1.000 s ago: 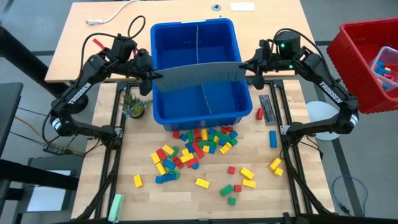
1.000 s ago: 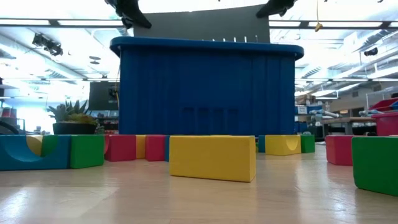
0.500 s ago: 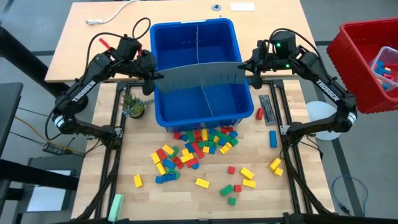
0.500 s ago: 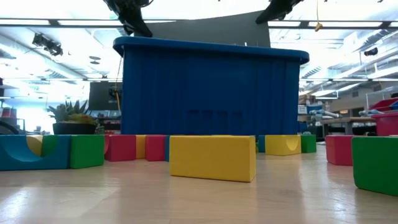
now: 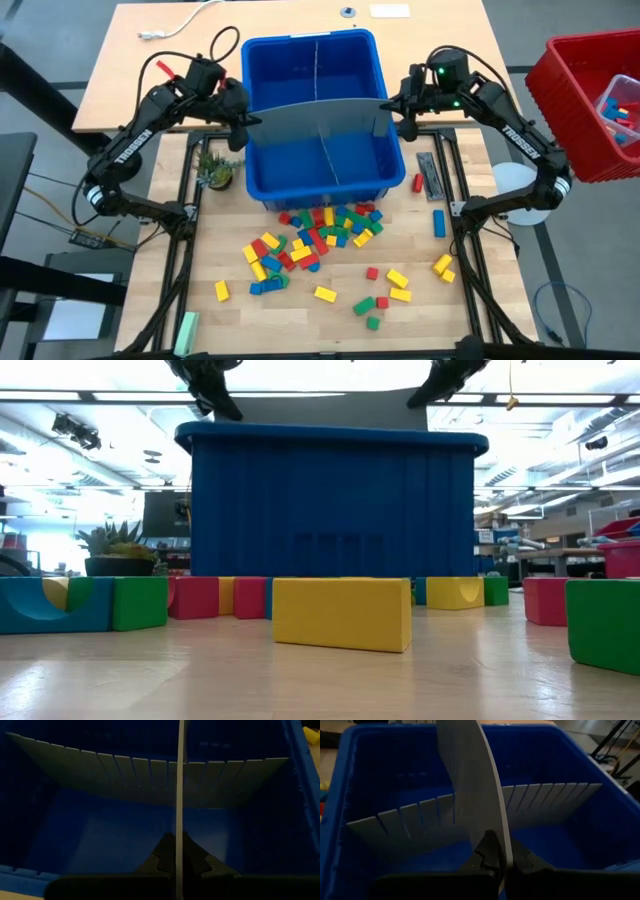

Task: Sort blocks
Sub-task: Assemble the blue bin using gray bin divider

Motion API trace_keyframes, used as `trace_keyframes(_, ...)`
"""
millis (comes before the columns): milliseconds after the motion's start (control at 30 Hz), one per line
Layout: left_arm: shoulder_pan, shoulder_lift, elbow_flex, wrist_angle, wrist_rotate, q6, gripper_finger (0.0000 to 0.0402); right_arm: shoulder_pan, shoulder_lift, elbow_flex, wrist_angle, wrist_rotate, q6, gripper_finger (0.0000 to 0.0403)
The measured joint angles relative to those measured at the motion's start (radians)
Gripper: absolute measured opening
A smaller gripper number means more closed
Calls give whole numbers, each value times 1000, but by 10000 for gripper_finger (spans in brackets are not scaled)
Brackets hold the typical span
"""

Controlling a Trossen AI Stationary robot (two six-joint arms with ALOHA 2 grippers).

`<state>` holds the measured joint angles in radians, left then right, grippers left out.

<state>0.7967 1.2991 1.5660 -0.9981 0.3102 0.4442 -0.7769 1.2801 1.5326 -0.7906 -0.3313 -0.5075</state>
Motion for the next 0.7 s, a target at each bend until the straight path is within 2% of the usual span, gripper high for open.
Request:
trace_keyframes(400,-1,0,0,5,8,1,12,-26,1,0,17,9,-105,0)
trace_keyframes(533,0,0,0,0,5,1,12,-30,10,1,42,-55,-132,0)
trace_keyframes(700,0,0,0,-3,4,1,12,-24,7,1,53,-63,-127,0)
